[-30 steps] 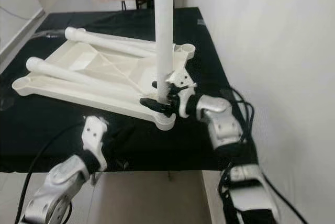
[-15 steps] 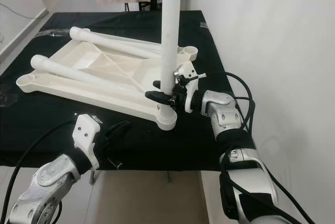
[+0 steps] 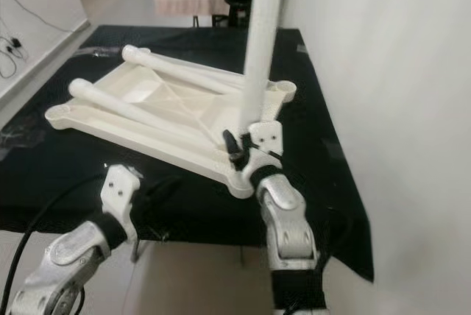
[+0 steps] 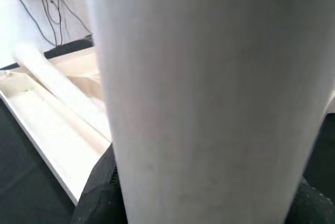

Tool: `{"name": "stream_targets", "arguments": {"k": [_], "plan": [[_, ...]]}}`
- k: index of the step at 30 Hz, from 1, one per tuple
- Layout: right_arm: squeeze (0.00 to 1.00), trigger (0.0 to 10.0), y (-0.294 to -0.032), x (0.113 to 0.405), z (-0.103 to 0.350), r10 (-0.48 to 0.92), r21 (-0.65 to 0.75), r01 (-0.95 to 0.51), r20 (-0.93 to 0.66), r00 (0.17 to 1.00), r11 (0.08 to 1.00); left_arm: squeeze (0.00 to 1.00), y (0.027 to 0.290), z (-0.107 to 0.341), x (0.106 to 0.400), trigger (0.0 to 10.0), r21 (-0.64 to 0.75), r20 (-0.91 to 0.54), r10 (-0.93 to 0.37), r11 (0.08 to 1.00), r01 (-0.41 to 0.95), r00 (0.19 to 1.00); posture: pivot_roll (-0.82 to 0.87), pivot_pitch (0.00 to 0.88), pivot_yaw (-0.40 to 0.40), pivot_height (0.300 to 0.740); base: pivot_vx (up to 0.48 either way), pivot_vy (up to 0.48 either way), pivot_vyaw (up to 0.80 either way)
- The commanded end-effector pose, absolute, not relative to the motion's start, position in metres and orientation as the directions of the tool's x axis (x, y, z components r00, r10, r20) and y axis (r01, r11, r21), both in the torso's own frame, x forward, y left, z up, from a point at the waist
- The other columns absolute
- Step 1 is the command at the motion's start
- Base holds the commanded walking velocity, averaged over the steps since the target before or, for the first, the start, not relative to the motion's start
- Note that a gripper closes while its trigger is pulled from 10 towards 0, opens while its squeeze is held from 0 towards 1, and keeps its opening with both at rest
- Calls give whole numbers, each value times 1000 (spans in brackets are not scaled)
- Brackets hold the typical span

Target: Building children table

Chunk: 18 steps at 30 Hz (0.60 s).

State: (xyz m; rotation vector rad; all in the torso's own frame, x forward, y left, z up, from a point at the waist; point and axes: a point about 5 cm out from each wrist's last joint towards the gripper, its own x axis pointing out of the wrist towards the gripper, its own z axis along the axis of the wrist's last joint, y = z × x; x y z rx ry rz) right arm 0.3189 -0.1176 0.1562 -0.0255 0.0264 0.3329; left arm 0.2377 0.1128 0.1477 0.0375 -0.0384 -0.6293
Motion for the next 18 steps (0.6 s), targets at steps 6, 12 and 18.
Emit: {"name": "stream_targets", "arguments": {"k": [6, 12, 18], "plan": [[0, 10000, -122, 334, 129, 301, 18, -302, -170, 938, 953, 0, 113, 137, 240, 10000, 12, -7, -558, 830, 558, 830, -1, 73, -5, 740, 0, 0, 0], [0, 10000, -109, 351, 164, 620, 55, -618, -27, 784, 784, 0, 109, 137, 242, 10000, 7, -1, -563, 826, 563, 826, -5, 63, -6, 740, 0, 0, 0], [0, 10000, -107, 349, 186, 876, -59, -879, -81, 476, 473, 0, 107, 137, 244, 10000, 9, 4, -561, 828, 561, 828, 3, 53, -10, 740, 0, 0, 0]]}}
